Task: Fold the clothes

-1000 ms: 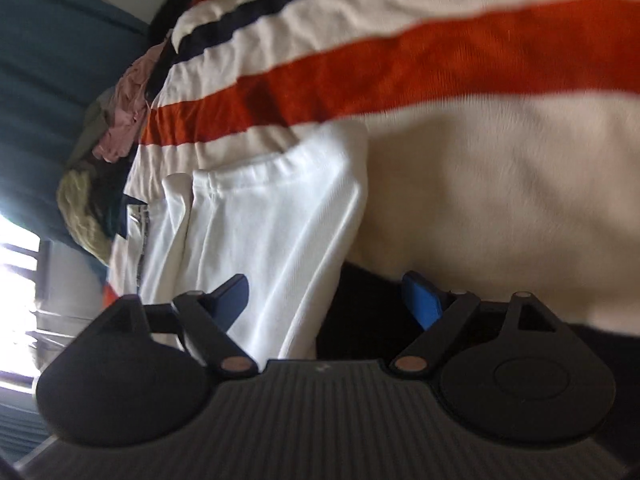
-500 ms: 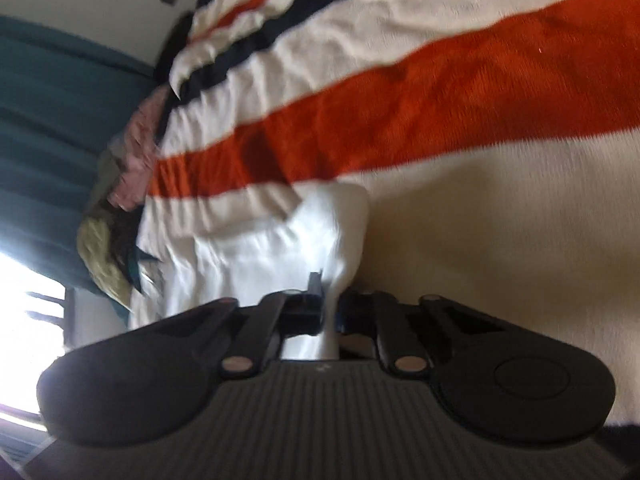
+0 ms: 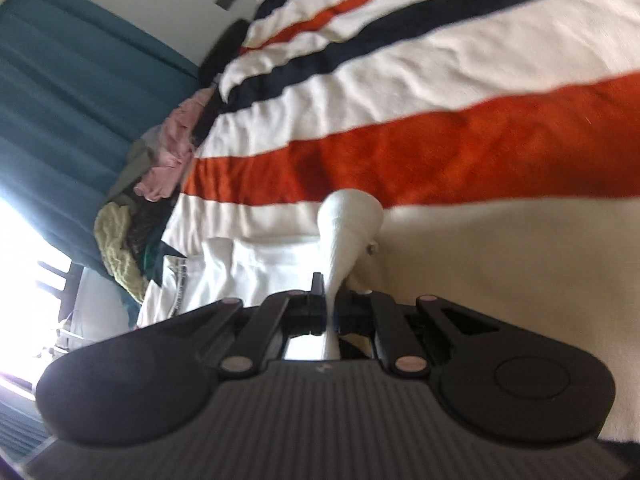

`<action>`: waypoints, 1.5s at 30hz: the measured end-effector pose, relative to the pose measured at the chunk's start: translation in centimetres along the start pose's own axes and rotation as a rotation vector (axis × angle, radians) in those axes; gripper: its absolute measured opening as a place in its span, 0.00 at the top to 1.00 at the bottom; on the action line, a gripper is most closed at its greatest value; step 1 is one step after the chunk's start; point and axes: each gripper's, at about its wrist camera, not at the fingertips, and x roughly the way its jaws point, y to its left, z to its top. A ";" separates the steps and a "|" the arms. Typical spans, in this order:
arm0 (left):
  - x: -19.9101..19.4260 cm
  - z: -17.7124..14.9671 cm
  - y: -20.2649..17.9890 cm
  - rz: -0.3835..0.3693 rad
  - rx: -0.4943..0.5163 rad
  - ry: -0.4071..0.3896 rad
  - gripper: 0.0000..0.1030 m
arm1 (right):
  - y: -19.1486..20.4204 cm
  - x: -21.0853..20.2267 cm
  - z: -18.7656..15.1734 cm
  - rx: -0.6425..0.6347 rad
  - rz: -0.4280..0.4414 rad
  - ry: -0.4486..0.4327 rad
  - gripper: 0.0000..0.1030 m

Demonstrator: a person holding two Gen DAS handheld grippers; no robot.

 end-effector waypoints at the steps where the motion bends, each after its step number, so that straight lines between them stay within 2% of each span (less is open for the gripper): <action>1: 0.0 -0.1 0.0 0.001 0.007 -0.004 0.79 | -0.2 -0.2 0.0 0.009 0.005 0.000 0.94; 3: -0.2 -0.1 0.1 -0.016 -0.006 -0.020 0.88 | -0.6 -0.7 0.0 0.027 0.015 0.000 0.95; 4: -0.5 -0.1 0.1 -0.032 -0.013 -0.034 0.89 | -0.8 -1.0 0.0 0.036 0.020 0.000 0.95; 7: -2.1 0.0 -0.2 -0.083 0.004 -0.091 0.91 | -0.7 -2.1 0.0 0.028 0.044 -0.018 0.95; 12: -4.7 0.3 -1.8 -0.168 -0.027 -0.173 0.92 | 1.4 -4.2 0.7 -0.031 0.092 -0.055 0.95; 18: -0.2 3.7 -8.5 -0.148 0.077 -0.217 0.93 | 7.2 -3.6 2.2 -0.202 0.113 -0.108 0.95; 22: 3.0 6.0 -13.2 -0.130 0.151 -0.245 0.93 | 12.5 -1.6 2.7 -0.180 0.118 -0.192 0.95; 25: 5.4 7.7 -16.7 -0.117 0.206 -0.266 0.93 | 17.6 1.7 2.1 -0.240 0.106 -0.252 0.95; 29: 8.5 10.1 -21.3 -0.099 0.280 -0.294 0.93 | 24.1 8.8 -0.1 -0.327 0.083 -0.306 0.95; 31: 12.8 11.0 -23.1 -0.073 0.277 -0.303 0.93 | 26.6 13.1 -1.4 -0.357 0.069 -0.316 0.95; 34: 20.2 12.7 -24.3 -0.055 0.221 -0.267 0.93 | 28.2 20.5 -3.0 -0.361 0.016 -0.286 0.95; 38: 28.1 14.1 -25.5 0.024 0.214 -0.202 0.92 | 29.3 27.7 -5.4 -0.482 -0.061 -0.250 0.95; 41: 31.8 14.7 -25.9 0.084 0.203 -0.150 0.92 | 28.8 30.7 -6.4 -0.520 -0.120 -0.198 0.95; 45: 31.7 14.7 -25.4 0.085 0.202 -0.134 0.90 | 28.8 31.9 -7.3 -0.589 -0.153 -0.156 0.94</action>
